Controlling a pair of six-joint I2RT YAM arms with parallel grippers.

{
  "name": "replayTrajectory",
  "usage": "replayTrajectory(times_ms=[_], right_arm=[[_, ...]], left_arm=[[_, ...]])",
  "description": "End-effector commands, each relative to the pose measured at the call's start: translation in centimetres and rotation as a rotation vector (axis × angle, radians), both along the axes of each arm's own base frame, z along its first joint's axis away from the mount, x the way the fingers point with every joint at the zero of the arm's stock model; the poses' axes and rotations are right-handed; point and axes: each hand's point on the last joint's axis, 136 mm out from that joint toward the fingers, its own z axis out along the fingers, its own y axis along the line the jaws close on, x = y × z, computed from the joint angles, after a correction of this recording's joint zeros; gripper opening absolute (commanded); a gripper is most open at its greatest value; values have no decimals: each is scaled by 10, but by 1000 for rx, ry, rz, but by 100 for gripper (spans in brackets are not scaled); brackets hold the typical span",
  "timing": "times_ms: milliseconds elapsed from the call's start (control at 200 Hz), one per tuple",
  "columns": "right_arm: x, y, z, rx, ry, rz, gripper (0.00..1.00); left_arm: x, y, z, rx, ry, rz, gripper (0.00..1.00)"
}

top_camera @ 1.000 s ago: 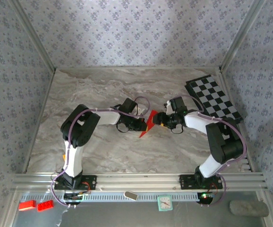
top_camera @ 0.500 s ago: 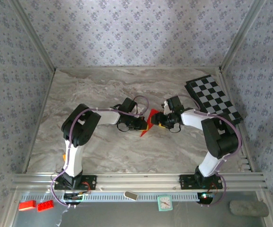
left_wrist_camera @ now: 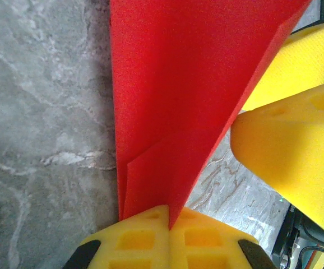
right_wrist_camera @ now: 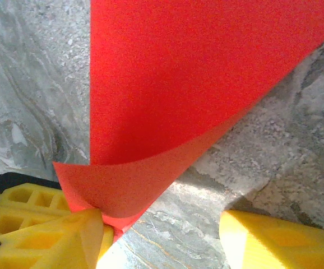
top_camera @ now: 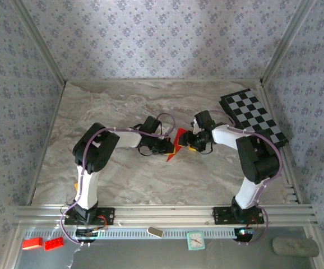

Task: Fold a paper plane with a square sheet of paper (pick it up from the middle)
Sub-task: Fold the wing for the fifth time at the center of the table.

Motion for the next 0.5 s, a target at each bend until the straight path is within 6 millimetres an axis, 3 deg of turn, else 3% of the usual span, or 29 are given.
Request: replayTrajectory(times_ms=[0, 495], right_arm=[[-1, -9, -31, -126, 46, -31, 63], [-7, -21, -64, -360, 143, -118, 68]], left_arm=[[-6, 6, -18, 25, 44, 3, 3], [-9, 9, -18, 27, 46, 7, 9]])
